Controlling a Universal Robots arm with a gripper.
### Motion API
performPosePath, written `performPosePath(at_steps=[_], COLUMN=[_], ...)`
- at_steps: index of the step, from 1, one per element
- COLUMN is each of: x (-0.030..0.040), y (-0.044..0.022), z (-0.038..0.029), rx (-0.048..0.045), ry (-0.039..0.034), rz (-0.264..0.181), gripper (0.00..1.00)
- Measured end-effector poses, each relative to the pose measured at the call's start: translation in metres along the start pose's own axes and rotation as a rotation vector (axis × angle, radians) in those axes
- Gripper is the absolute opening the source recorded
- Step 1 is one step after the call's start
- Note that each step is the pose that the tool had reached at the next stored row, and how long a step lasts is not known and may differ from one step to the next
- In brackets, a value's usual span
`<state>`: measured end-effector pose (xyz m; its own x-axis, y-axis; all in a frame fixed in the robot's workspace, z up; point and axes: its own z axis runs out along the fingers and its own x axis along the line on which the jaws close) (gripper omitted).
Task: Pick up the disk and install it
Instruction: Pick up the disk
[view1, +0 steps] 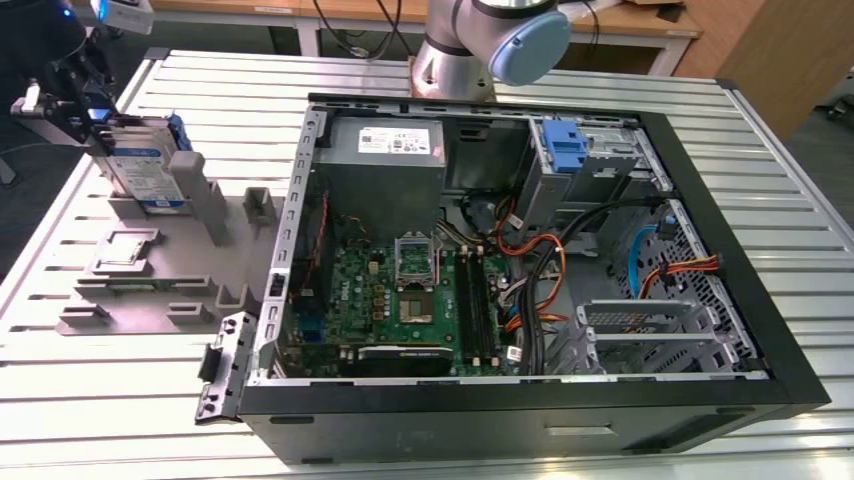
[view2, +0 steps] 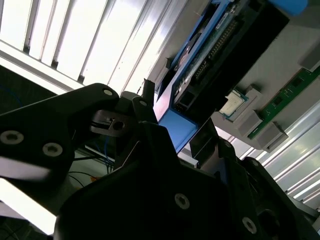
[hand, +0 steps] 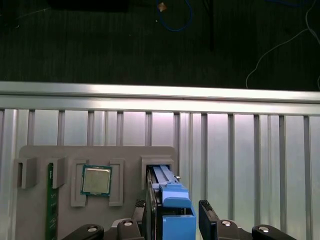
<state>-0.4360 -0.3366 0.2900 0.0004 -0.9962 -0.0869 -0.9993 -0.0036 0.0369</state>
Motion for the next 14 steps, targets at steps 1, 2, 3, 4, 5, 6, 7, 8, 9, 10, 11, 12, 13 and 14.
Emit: performPosePath(at_steps=[1,2,3,4,5,6,7,8,9,10,11,12,13,14], x=[0.0000,0.0000,0.0001,0.0002,0.0002,0.0003,0.0003,0.0004,0.0004,0.0004,0.0004,0.0004,0.0004,0.0004], y=[0.0001,0.0005,0.0008,0.0012,0.0015,0.0018,0.0019,0.0019,0.0019,0.0020,0.0020,0.0020,0.0020,0.0020], z=[0.0003,0.0007,0.0014,0.0020,0.0027,0.0033,0.0039,0.0043,0.0045,0.0045,0.0045,0.0046,0.0046,0.0047], rx=[0.0000,0.0000,0.0001,0.0001,0.0002,0.0001,0.0001,-0.0002,-0.0010,-0.0013,-0.0013,-0.0012,-0.0012,-0.0011], ry=[0.0002,0.0004,0.0004,0.0006,0.0005,0.0006,0.0006,0.0007,0.0008,0.0008,0.0008,0.0008,0.0007,0.0007], rz=[0.000,0.000,0.000,0.000,0.000,0.000,0.000,0.000,0.000,0.000,0.000,0.000,0.000,0.000], gripper=[0.53,0.53,0.53,0.53,0.53,0.53,0.53,0.53,0.53,0.53,0.53,0.52,0.52,0.45])
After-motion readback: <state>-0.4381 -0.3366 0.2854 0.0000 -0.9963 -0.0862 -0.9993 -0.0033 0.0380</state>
